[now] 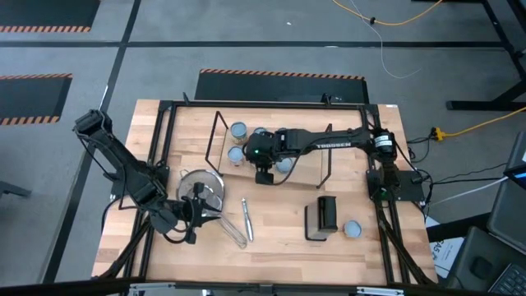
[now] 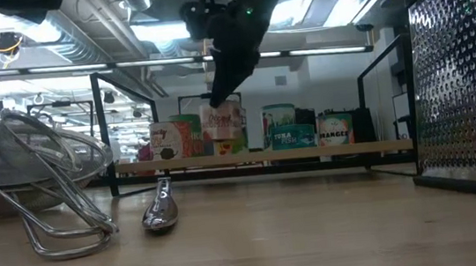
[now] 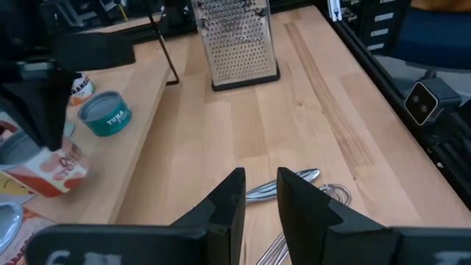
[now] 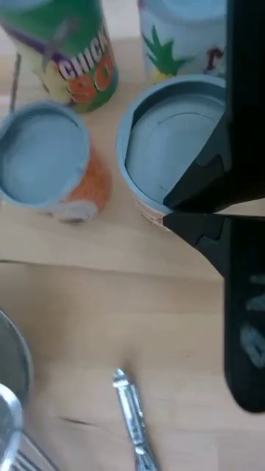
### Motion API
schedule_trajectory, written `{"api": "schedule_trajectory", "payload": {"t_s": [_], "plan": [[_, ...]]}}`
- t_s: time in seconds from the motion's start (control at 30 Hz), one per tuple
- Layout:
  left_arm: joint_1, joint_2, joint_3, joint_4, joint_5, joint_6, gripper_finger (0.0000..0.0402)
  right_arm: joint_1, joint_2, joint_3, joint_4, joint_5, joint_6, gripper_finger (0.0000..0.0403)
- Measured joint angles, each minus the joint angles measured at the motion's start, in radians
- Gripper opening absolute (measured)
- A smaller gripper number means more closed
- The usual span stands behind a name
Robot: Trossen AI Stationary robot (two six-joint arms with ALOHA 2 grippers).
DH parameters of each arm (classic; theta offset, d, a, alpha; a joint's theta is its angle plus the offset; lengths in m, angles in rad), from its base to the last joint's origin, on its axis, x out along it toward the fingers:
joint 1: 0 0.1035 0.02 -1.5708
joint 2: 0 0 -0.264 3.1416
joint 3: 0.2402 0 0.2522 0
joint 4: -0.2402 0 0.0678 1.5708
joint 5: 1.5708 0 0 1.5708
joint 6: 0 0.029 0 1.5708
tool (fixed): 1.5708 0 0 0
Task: Pick and place cans onto a shelf
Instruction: Put the brown can on the shelf aligned with the other red can, then put the yellow can on the shelf aligned with the other green can
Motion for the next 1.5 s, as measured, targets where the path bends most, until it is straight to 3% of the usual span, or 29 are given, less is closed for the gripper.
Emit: {"api": "schedule_trajectory", "payload": {"t_s": [0.6,1.0,1.2,1.3,1.5], "plan": [[0.0,0.0,0.0,0.0,0.0,0.004,0.0072,0.0,0.038,0.0,-0.008,-0.007,-0.001,0.0015],[0.0,0.0,0.0,-0.001,0.0,0.004,0.0072,0.0,0.04,0.0,-0.017,-0.009,0.0,0.0073],[0.0,0.0,0.0,-0.001,0.0,0.005,0.0072,0.0,0.037,0.002,-0.024,-0.009,-0.004,0.0079],[0.0,0.0,0.0,-0.001,0.0,0.005,0.0072,0.003,0.035,0.056,-0.117,-0.011,-0.003,0.0079],[0.0,0.0,0.0,-0.001,0.0,0.005,0.0072,0.056,0.026,0.316,-0.428,-0.075,0.001,0.008]]}}
